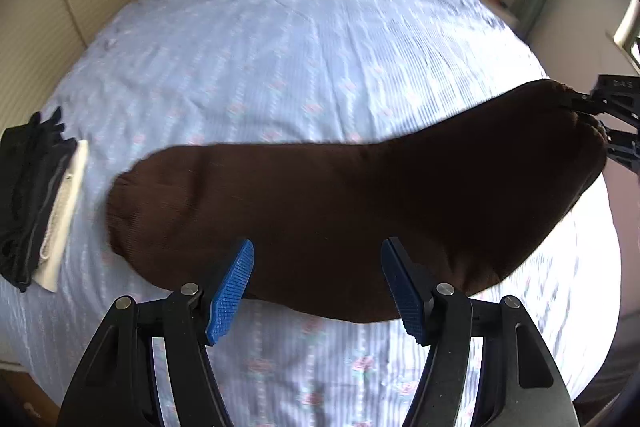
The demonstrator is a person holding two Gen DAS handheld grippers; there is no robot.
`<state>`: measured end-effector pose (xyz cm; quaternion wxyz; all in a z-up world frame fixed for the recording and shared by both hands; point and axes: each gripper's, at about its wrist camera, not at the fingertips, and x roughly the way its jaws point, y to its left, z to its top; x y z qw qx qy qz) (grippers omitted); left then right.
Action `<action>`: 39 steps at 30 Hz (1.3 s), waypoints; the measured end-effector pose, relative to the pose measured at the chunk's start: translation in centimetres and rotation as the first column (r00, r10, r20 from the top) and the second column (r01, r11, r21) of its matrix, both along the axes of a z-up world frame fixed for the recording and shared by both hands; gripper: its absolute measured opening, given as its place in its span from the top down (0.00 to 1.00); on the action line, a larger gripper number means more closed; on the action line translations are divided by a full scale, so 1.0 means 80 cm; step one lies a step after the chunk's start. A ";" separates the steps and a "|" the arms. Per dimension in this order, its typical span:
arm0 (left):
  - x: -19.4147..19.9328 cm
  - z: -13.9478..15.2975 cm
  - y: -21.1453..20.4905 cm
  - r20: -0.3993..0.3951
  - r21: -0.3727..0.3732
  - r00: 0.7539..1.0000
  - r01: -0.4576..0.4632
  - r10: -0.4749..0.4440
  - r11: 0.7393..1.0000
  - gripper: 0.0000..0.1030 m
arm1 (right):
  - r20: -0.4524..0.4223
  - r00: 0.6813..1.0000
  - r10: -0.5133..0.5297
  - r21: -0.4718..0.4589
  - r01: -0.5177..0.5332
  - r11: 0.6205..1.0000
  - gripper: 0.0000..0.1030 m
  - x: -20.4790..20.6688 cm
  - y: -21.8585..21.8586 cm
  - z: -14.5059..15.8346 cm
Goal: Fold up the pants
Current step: 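Fold the cuff end over toward the waistband with the right gripper, then open the right gripper and withdraw it from the folded pants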
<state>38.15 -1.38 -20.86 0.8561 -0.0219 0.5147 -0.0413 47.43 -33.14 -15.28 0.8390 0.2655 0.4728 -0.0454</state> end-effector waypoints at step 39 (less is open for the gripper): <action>-0.042 0.036 0.356 0.031 0.039 0.964 -0.266 0.264 0.963 0.26 | -0.329 0.855 0.400 -0.142 -0.464 0.875 0.23 -0.008 0.522 -0.047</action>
